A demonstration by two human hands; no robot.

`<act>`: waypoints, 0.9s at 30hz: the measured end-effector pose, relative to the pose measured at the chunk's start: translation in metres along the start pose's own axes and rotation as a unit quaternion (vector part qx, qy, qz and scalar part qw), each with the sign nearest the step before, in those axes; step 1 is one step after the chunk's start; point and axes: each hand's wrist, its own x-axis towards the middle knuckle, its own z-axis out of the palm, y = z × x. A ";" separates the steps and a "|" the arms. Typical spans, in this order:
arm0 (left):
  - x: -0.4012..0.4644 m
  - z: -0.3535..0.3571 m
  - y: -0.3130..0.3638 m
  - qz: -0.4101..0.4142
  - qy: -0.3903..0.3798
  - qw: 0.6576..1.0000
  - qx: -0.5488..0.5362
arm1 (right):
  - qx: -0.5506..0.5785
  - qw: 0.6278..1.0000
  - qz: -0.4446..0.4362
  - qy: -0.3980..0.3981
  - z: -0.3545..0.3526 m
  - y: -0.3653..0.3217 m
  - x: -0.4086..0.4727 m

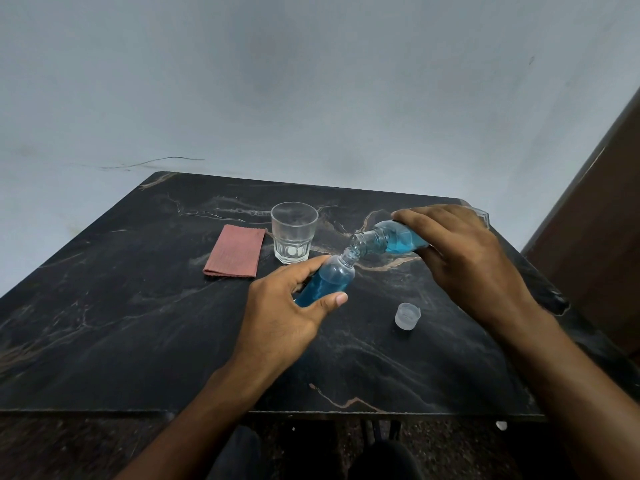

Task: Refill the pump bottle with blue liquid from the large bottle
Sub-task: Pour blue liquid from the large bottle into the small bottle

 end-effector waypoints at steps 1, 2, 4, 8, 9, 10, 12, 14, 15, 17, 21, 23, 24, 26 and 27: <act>0.000 0.000 0.000 0.002 0.002 1.000 -0.001 | 0.002 1.000 0.002 0.001 0.001 0.000 -0.001; 0.000 0.000 0.001 0.003 0.005 1.000 -0.003 | 0.008 1.000 0.005 0.003 0.001 0.000 -0.001; -0.001 0.000 0.001 0.001 0.011 1.000 -0.011 | 0.028 0.999 0.016 0.008 0.003 -0.001 -0.003; -0.002 0.002 0.002 -0.004 0.017 1.000 -0.021 | 0.067 0.996 0.041 0.031 0.008 -0.005 -0.007; -0.002 0.002 0.003 -0.007 0.017 1.000 -0.025 | 0.078 0.995 0.047 0.039 0.010 -0.006 -0.008; -0.002 0.003 0.003 -0.012 0.017 0.999 -0.032 | 0.090 0.993 0.054 0.047 0.011 -0.007 -0.010; -0.003 0.004 0.004 -0.017 0.017 0.999 -0.038 | 0.116 0.989 0.072 0.057 0.015 -0.008 -0.013; -0.003 0.005 0.006 -0.020 0.016 0.999 -0.043 | 0.132 0.985 0.090 0.057 0.018 -0.010 -0.016; -0.003 0.006 0.007 -0.020 0.016 0.999 -0.047 | 0.139 0.984 0.100 0.057 0.020 -0.010 -0.016; -0.003 0.007 0.007 -0.018 0.018 0.998 -0.052 | 0.154 0.979 0.117 0.059 0.023 -0.012 -0.017; -0.002 0.009 0.005 -0.026 0.027 0.997 -0.073 | 0.187 0.970 0.144 0.063 0.029 -0.015 -0.016; -0.002 0.010 0.001 -0.040 0.034 0.994 -0.097 | 0.204 0.961 0.168 0.079 0.032 -0.014 -0.013; -0.002 0.010 0.000 -0.046 0.038 0.992 -0.108 | 0.222 0.952 0.191 0.086 0.034 -0.013 -0.010; -0.003 0.009 -0.002 -0.052 0.039 0.991 -0.118 | 0.286 0.922 0.244 0.094 0.038 -0.013 -0.005; -0.004 0.008 -0.002 -0.054 0.038 0.991 -0.120 | 0.318 0.905 0.268 0.092 0.041 -0.011 -0.003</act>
